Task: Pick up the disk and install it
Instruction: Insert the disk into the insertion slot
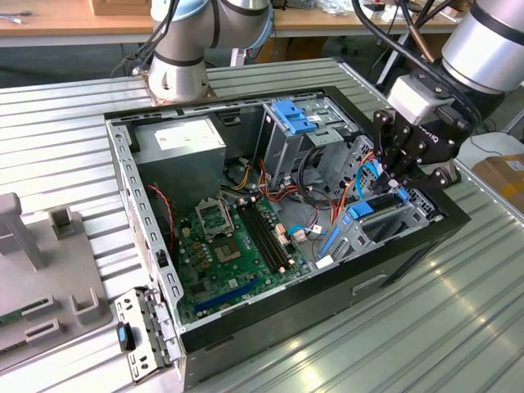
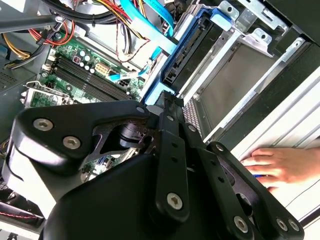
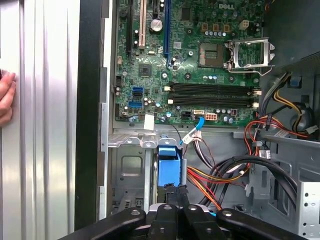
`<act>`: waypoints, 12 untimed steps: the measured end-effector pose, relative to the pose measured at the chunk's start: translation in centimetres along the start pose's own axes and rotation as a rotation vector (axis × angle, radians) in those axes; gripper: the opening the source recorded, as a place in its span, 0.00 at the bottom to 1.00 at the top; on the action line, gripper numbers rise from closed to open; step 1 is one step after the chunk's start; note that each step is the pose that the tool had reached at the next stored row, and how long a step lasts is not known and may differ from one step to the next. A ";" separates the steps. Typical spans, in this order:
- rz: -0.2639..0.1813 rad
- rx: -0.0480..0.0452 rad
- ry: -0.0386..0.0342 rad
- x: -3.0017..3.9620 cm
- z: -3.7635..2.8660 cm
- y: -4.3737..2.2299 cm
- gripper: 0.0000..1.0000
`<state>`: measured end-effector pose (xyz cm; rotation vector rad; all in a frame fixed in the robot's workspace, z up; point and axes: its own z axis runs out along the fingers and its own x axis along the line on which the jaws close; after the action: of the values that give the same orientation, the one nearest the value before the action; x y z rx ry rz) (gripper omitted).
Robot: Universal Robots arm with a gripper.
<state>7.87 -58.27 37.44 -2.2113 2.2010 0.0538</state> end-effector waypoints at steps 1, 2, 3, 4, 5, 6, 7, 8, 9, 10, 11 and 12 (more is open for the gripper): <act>0.000 0.0000 -0.0001 0.00 0.00 0.00 0.11; 0.000 -0.0001 0.0005 0.00 -0.08 0.00 0.11; 0.000 0.0001 0.0001 -0.02 -0.34 0.00 0.11; 0.000 0.0004 0.0001 -0.02 -0.54 0.01 0.11; 0.000 0.0006 -0.0001 -0.02 -0.63 0.01 0.11; 0.000 0.0011 -0.0003 -0.02 -0.68 0.01 0.11; 0.000 0.0015 -0.0007 -0.03 -0.68 0.01 0.11; 0.000 0.0016 -0.0008 -0.03 -0.68 0.01 0.11; 0.000 0.0016 -0.0009 -0.03 -0.69 0.01 0.11; 0.000 0.0016 -0.0007 -0.03 -0.70 0.01 0.11; 0.000 0.0017 -0.0010 -0.03 -0.70 0.01 0.11; 0.000 0.0017 -0.0010 -0.03 -0.70 0.01 0.11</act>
<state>7.87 -58.27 38.14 -2.2099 2.1997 0.0531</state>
